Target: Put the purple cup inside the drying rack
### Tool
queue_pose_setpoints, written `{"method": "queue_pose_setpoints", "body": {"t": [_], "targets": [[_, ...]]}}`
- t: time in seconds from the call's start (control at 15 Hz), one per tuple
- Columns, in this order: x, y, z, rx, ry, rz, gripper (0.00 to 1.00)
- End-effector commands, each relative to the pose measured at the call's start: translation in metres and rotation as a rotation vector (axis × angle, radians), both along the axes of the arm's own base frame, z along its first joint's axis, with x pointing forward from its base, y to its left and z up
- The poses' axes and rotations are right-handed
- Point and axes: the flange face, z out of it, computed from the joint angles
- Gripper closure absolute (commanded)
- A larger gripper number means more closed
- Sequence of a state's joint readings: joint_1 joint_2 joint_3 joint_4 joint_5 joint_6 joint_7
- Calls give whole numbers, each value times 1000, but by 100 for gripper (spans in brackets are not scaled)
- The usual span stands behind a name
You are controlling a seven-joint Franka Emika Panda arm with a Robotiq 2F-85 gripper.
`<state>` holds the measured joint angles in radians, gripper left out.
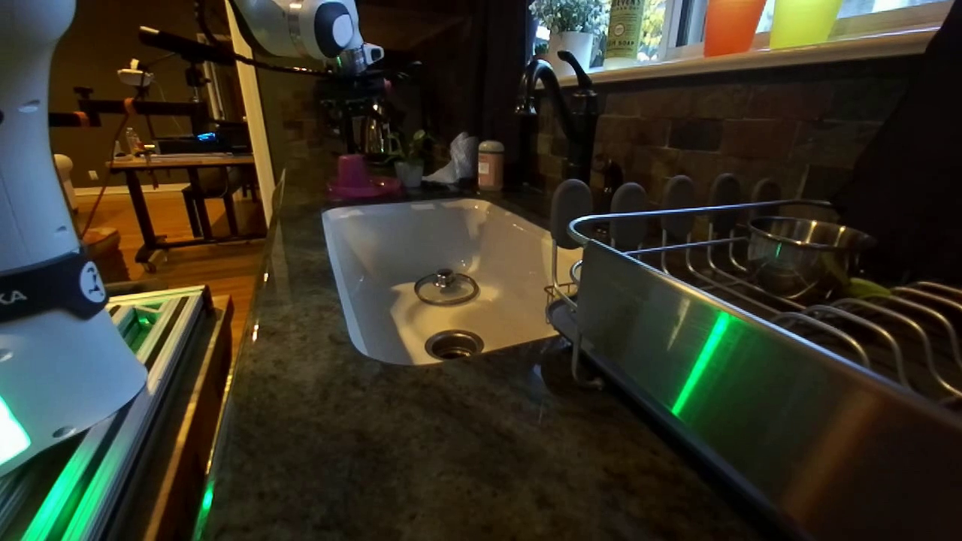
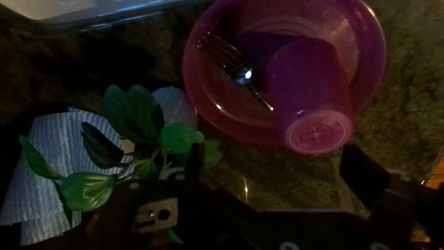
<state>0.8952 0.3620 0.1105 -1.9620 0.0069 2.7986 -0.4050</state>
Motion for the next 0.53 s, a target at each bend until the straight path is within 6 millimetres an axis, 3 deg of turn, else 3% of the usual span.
{"method": "queue_pose_setpoints", "body": {"t": [0.0,0.33,0.4,0.47], "targets": [[1,0,1,0,-1,-1,0],[-8,23,6,56,61,-146,0],[-3,10,9,45,43,-110,0],[-5,13,10,49,45,-111,0]]}}
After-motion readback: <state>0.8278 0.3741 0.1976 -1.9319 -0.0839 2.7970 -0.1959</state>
